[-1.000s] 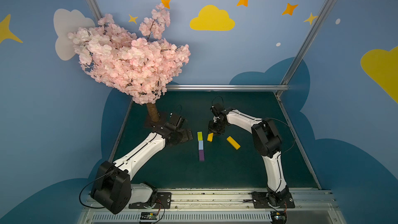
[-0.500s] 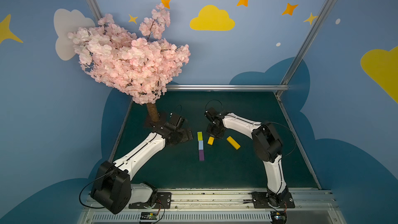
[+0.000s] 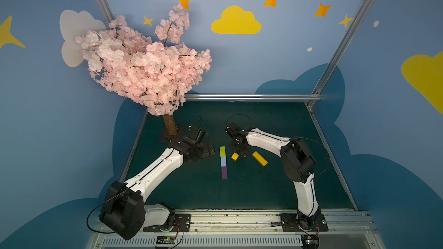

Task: Assemble the letter k with building blocks
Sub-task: Assemble the building block at the center of the board.

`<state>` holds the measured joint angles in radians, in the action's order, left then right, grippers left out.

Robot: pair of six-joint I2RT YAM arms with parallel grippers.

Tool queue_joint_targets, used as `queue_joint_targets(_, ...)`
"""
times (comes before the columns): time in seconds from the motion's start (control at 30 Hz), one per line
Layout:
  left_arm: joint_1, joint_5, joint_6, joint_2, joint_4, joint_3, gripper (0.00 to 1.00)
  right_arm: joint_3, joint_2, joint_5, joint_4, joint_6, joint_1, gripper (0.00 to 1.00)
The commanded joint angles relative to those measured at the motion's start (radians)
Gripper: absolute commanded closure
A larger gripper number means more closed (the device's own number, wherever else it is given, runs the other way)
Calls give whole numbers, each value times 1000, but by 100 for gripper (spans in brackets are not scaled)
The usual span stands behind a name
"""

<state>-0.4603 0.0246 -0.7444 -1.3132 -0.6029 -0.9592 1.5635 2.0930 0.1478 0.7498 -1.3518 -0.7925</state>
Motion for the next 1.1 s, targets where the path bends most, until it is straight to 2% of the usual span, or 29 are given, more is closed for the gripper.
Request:
queue_joint_targets(0.0,2,-6,13,18,-6,0,0,6,-13,-32,-75,-49,5,100)
queue_joint_targets(0.27,4,-5,8,20,-4,6,0,15,12,-65,-91,-50,1,100)
queue_joint_targets(1.07,3,6,13,13,-4,-7,0,0,0,-51,-79,-35,-8,100)
